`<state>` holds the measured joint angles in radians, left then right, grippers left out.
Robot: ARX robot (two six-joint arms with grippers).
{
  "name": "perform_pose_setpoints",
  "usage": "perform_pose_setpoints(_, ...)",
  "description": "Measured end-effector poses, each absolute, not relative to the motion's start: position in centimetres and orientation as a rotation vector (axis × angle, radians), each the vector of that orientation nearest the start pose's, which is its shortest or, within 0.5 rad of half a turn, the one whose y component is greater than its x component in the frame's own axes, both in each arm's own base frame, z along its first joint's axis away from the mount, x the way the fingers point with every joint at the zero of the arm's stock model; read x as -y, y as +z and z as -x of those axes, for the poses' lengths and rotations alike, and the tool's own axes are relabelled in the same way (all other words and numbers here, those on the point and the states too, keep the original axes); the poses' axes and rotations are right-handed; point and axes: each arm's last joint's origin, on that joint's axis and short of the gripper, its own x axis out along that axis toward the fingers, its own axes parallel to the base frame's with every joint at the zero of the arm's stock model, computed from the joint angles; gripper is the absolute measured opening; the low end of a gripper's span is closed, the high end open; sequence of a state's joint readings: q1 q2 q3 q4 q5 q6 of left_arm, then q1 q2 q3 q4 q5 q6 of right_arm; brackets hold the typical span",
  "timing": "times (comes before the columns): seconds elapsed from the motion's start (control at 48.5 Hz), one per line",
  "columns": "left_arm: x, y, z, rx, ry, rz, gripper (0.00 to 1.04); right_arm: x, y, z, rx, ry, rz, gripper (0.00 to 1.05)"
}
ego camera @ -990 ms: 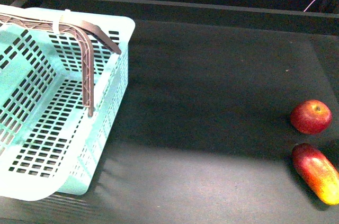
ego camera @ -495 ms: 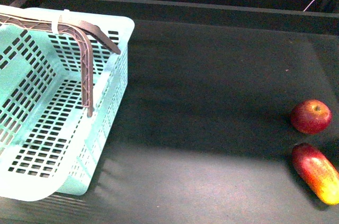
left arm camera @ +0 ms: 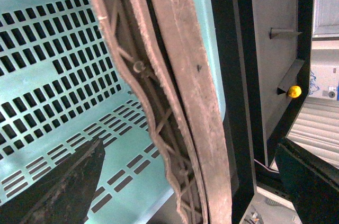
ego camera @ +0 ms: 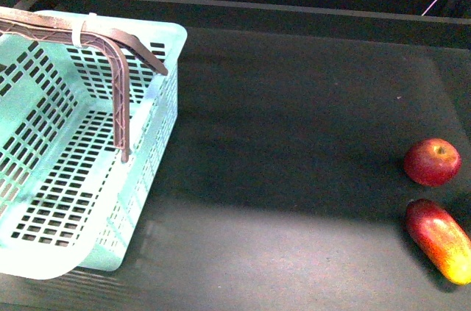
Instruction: Pick apple with right arm and hold basket with left
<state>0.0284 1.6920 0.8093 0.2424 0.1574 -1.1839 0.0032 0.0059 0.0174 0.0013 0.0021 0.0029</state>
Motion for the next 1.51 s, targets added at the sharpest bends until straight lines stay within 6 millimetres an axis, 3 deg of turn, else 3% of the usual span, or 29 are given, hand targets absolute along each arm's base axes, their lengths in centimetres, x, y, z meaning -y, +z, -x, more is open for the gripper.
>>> perform_pose_setpoints(0.557,-0.5,14.6,-35.5,-0.676,0.312,1.212,0.98,0.0,16.9,-9.7,0.013,0.001,-0.003,0.96)
perform_pose_setpoints(0.701,-0.5,14.4,-36.0,-0.685,0.324,1.209,0.73,0.0,16.9,-9.7,0.013,0.001,-0.003,0.96)
perform_pose_setpoints(0.846,-0.3,14.5,-36.1,-0.689,0.337,1.201,0.41,0.0,16.9,-9.7,0.013,0.001,-0.003,0.96)
perform_pose_setpoints(0.99,-0.2,14.7,-36.2,-0.687,0.358,1.245,0.20,0.0,16.9,-9.7,0.013,0.001,-0.003,0.96)
perform_pose_setpoints(1.279,0.4,15.6,-35.8,-0.689,0.319,1.222,0.18,0.0,16.9,-9.7,0.013,0.001,-0.003,0.96)
perform_pose_setpoints(1.506,2.9,20.7,-33.4,-0.665,0.118,1.140,0.18,0.0,16.9,-9.7,0.013,0.001,-0.003,0.96)
